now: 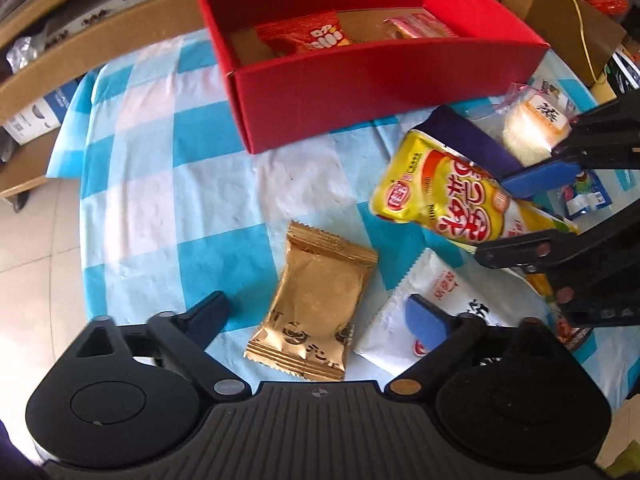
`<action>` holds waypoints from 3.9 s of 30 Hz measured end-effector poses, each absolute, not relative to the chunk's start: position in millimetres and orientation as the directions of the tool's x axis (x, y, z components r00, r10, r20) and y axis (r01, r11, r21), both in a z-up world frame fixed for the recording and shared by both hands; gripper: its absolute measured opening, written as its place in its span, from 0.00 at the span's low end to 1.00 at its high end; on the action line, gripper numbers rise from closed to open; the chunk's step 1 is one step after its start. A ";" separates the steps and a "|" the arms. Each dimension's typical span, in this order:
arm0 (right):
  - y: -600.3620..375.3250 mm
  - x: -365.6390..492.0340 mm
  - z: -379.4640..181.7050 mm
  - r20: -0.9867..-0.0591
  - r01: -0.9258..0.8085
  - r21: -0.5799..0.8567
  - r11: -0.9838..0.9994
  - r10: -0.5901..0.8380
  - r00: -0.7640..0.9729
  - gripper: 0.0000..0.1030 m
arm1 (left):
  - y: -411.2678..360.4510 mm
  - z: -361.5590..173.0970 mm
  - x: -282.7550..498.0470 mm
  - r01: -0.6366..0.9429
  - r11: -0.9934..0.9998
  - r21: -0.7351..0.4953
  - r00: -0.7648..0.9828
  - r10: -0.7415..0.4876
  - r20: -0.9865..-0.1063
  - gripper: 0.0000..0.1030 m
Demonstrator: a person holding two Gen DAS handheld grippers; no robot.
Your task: Organize snacks
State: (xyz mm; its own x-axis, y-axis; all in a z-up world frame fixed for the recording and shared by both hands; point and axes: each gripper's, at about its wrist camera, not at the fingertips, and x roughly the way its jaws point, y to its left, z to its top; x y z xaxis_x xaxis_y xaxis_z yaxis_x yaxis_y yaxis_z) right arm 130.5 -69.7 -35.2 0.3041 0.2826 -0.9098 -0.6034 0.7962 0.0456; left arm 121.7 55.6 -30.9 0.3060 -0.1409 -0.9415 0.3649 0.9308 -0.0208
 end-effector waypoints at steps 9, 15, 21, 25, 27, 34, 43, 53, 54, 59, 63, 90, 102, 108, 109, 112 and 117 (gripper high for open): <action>-102.6 118.4 -32.0 -0.894 -0.525 0.115 0.843 0.319 0.316 0.58 | 48.8 -22.1 112.7 0.310 0.951 -0.007 0.341 -0.118 -0.932 0.47; -104.4 120.7 -35.5 -0.891 -0.520 0.100 0.849 0.309 0.333 0.58 | 31.9 -24.0 106.4 0.278 0.960 0.026 0.368 -0.081 -0.926 0.65; -103.0 122.5 -35.9 -0.886 -0.519 0.094 0.850 0.308 0.345 0.58 | 34.4 -21.3 106.0 0.202 0.979 0.042 0.389 -0.041 -0.921 0.46; -107.0 120.1 -31.5 -0.880 -0.514 0.090 0.853 0.310 0.360 0.58 | 39.8 -18.9 103.9 0.164 0.986 0.014 0.389 -0.052 -0.920 0.45; -111.2 119.5 -28.6 -0.875 -0.504 0.098 0.858 0.315 0.367 0.57 | 40.4 -15.0 102.9 0.156 0.988 0.002 0.399 -0.062 -0.915 0.45; -116.3 118.4 -24.1 -0.868 -0.488 0.115 0.865 0.327 0.374 0.56 | 38.6 5.0 99.4 0.155 0.984 -0.087 0.434 -0.147 -0.889 0.45; -108.7 120.7 -36.0 -0.879 -0.501 0.094 0.860 0.309 0.365 0.59 | 32.3 -0.6 100.0 0.178 0.978 -0.108 0.406 -0.173 -0.897 0.45; -97.8 135.9 -47.5 -0.893 -0.499 0.094 0.862 0.294 0.341 0.78 | 36.8 -8.0 100.1 0.172 0.977 -0.128 0.376 -0.185 -0.908 0.46; -95.1 134.7 -48.4 -0.892 -0.501 0.082 0.861 0.287 0.349 0.80 | 37.1 -8.7 100.6 0.169 0.977 -0.131 0.372 -0.186 -0.909 0.46; -92.9 133.3 -41.1 -0.883 -0.502 0.049 0.863 0.273 0.382 0.65 | 36.6 -10.2 101.6 0.167 0.977 -0.134 0.365 -0.188 -0.912 0.46; -103.0 134.8 -36.9 -0.881 -0.486 0.078 0.870 0.288 0.375 0.48 | 36.4 -7.2 101.2 0.167 0.976 -0.142 0.372 -0.196 -0.907 0.46; -103.1 148.8 -41.1 -0.874 -0.433 0.146 0.889 0.321 0.366 0.53 | 54.1 -19.3 97.1 0.143 0.978 -0.153 0.332 -0.193 -0.923 0.47; -113.4 139.7 -29.3 -0.850 -0.454 0.187 0.871 0.375 0.370 0.42 | 39.7 -8.7 101.6 0.156 0.978 -0.137 0.374 -0.187 -0.909 0.45; -103.8 137.8 -42.0 -0.869 -0.503 0.217 0.836 0.401 0.291 0.74 | 36.2 -16.0 101.7 0.168 0.976 -0.139 0.342 -0.190 -0.920 0.46; -103.7 138.6 -42.3 -0.870 -0.505 0.206 0.839 0.393 0.298 0.74 | 37.1 -16.2 101.3 0.167 0.976 -0.140 0.341 -0.190 -0.921 0.46; -101.4 139.7 -47.1 -0.884 -0.515 0.161 0.842 0.356 0.305 0.84 | 40.0 -17.3 101.2 0.165 0.976 -0.145 0.338 -0.194 -0.921 0.46; -90.7 133.5 -58.0 -0.896 -0.563 0.085 0.822 0.311 0.318 0.81 | 38.4 -17.6 100.7 0.174 0.974 -0.143 0.331 -0.194 -0.923 0.47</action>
State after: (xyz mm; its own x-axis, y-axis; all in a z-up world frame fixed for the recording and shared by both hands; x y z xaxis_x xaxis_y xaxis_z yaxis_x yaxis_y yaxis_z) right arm 133.5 -90.7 -58.0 0.3182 0.3107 -0.8957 -0.5629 0.8221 0.0853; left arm 100.7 38.4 -17.6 0.3314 -0.1944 -0.9233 0.1744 0.9743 -0.1425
